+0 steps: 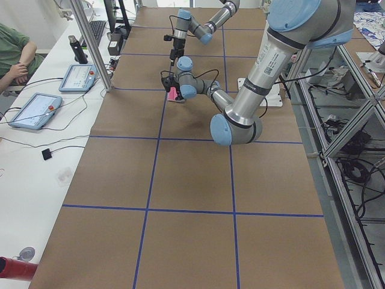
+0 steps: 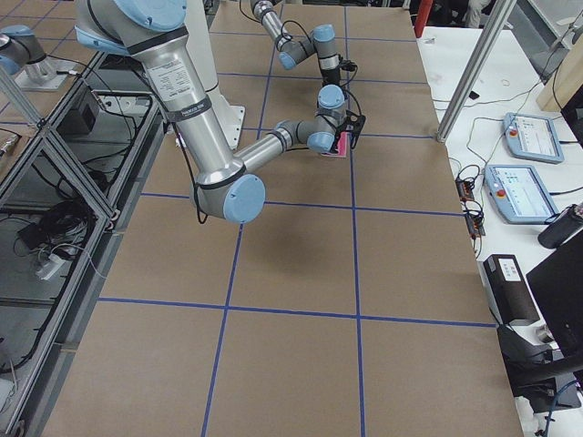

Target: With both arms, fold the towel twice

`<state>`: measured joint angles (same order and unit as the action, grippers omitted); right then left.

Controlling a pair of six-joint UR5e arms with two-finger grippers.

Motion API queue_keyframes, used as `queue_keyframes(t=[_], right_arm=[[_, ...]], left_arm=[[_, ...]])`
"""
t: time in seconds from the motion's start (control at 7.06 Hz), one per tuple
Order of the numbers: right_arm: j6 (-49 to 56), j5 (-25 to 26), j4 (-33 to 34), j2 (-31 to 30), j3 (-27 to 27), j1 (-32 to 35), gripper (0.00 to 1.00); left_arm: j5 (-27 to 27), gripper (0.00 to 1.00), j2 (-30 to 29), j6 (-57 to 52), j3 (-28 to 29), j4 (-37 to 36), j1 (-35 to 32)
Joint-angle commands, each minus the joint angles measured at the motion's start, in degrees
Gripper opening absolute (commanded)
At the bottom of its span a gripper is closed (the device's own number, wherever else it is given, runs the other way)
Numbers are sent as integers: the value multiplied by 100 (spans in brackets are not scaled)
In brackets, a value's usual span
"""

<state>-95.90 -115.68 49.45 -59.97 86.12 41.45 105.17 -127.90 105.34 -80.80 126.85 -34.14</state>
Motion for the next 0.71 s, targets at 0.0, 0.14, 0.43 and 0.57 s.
queue_keyframes(t=[0.0, 0.14, 0.43, 0.57], right_arm=[[10, -7, 3, -6, -16, 39, 99], [10, -7, 3, -6, -34, 56, 99], [10, -7, 3, -6, -43, 56, 99], [10, -7, 3, -6, -43, 56, 99]], left_arm=[[-5, 100, -7, 39, 21, 24, 144], [-6, 100, -25, 118, 21, 24, 153], [-14, 100, -112, 171, 38, -2, 223], [-14, 99, -208, 154, 177, -3, 223]])
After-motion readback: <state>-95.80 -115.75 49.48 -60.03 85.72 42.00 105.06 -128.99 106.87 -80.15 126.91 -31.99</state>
